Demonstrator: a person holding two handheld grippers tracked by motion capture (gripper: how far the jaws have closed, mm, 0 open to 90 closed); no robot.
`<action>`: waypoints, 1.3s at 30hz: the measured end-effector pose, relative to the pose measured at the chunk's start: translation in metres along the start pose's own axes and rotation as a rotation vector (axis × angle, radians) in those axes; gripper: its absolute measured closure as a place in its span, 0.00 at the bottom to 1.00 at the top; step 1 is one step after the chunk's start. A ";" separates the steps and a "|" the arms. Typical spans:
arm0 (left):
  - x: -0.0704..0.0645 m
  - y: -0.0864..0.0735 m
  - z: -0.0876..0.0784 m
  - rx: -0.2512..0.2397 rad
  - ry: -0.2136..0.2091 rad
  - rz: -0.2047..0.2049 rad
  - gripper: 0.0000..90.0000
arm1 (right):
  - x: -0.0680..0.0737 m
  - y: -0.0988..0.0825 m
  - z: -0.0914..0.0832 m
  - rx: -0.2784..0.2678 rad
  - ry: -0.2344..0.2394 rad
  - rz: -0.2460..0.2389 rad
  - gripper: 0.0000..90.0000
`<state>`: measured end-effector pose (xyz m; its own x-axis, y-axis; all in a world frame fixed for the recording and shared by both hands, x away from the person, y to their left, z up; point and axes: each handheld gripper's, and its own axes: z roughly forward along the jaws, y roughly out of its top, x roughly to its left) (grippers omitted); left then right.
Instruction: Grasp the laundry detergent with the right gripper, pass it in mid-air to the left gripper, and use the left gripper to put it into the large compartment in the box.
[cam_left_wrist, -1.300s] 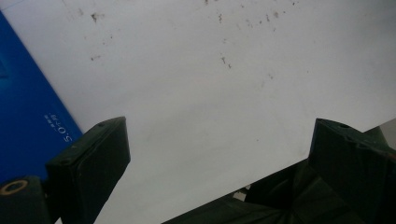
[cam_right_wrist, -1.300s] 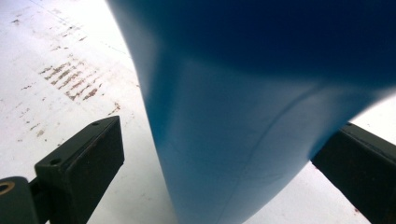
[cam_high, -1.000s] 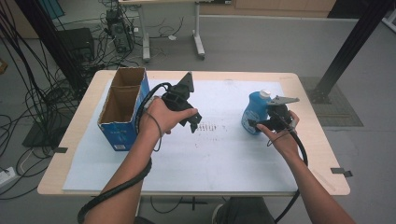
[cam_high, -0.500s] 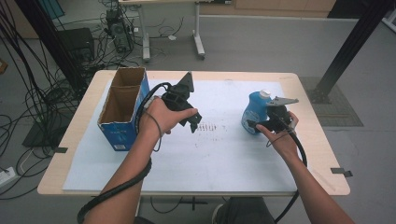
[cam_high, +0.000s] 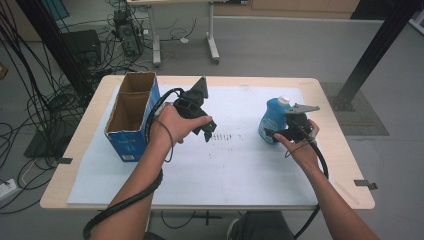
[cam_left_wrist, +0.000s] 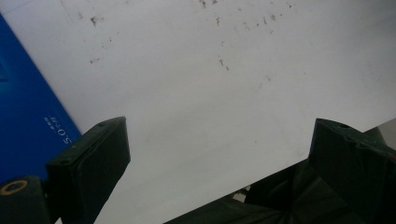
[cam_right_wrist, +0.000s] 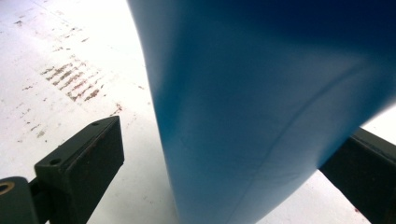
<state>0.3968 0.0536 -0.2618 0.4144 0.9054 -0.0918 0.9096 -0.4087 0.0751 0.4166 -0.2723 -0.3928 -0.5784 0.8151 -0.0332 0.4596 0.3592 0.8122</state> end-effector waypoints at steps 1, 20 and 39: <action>0.000 0.000 0.000 -0.004 0.001 -0.002 0.07 | 0.000 0.000 0.000 -0.001 0.001 -0.001 0.03; -0.001 0.002 -0.001 -0.003 0.000 0.007 0.07 | 0.001 0.000 0.000 -0.011 -0.002 -0.008 0.03; -0.001 0.002 -0.002 -0.003 0.002 0.010 0.07 | 0.001 0.000 0.000 -0.022 -0.003 -0.009 0.03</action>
<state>0.3980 0.0526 -0.2592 0.4234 0.9015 -0.0894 0.9053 -0.4173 0.0789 0.4161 -0.2718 -0.3925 -0.5803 0.8133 -0.0419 0.4395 0.3561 0.8246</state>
